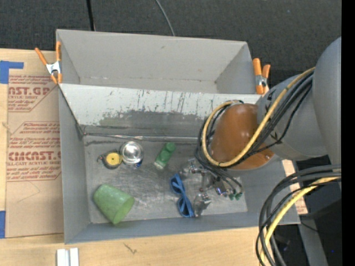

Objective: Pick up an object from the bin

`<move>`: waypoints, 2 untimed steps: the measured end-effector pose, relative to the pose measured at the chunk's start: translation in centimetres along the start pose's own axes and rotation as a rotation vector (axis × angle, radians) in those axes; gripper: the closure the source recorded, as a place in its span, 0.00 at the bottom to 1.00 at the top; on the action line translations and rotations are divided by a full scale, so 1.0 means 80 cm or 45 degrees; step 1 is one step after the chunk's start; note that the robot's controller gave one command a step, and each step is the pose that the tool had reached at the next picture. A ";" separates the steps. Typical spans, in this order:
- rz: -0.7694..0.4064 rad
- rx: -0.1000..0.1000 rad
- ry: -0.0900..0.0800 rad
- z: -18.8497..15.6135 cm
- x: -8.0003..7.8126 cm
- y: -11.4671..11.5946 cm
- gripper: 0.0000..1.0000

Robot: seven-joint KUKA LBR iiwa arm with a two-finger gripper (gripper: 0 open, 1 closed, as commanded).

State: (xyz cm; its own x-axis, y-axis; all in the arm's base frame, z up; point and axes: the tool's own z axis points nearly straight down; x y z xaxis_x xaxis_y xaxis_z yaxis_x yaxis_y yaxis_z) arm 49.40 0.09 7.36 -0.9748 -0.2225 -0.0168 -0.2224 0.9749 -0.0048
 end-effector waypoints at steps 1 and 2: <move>-0.208 -0.010 0.016 -0.038 -0.027 0.056 0.00; -0.443 -0.001 -0.006 -0.001 -0.015 0.104 0.00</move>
Offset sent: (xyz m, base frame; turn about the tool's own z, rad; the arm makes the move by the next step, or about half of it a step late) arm 0.0095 0.0464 0.0303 -0.1609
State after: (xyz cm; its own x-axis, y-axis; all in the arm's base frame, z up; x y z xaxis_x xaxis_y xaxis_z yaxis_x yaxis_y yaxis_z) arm 48.72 8.45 7.41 -0.8406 -0.5414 -0.0190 -0.5413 0.8408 -0.0107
